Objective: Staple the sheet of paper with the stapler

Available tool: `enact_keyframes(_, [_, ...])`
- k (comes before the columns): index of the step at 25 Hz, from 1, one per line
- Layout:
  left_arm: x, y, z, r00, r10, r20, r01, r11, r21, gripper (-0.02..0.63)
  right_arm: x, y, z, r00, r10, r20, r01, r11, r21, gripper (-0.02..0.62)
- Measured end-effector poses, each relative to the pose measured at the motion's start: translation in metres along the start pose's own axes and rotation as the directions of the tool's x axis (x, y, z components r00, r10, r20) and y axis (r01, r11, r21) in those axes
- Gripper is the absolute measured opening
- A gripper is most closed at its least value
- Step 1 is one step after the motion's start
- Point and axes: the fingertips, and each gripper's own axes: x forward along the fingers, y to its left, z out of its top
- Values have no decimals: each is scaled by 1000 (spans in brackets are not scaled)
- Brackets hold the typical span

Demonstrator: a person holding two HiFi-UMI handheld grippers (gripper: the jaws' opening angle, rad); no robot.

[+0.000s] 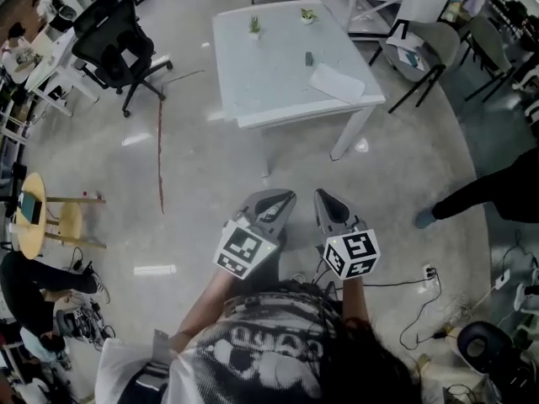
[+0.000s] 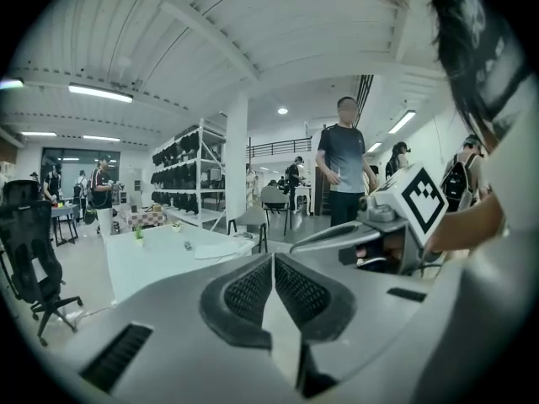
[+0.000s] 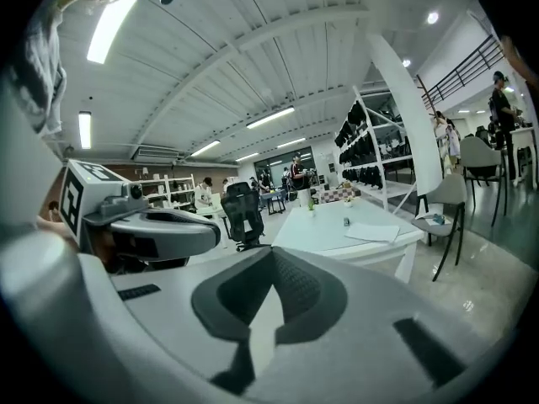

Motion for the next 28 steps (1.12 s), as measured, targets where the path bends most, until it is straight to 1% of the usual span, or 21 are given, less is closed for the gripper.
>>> enact_keyframes(7, [52,100,26,997,-70,18,70,997,16,9,98,-42,45,998,-65,-5,65,998,13,-3])
enact_keyframes(12, [80,160,34,994,-109,25,108,993,49,9,155,-62,65,993,-114,2,114,993,22,-3])
enact_keyframes(14, [87,179,37,993,-117,33,116,992,49,9,171,-66,69,991,-130,-3,131,991,24,-3])
enact_keyframes(18, [98,202,35,991,-126,40,125,992,23,9,187,-73,69,989,-148,-28,149,989,20,-3])
enact_keyframes(23, [117,213,33,987,-155,36,154,988,15,9,199,-88,69,984,-172,-51,173,985,24,-3])
enact_keyframes(28, [133,225,38,987,-158,39,158,987,1,9,217,-106,72,984,-163,-74,165,986,24,-3])
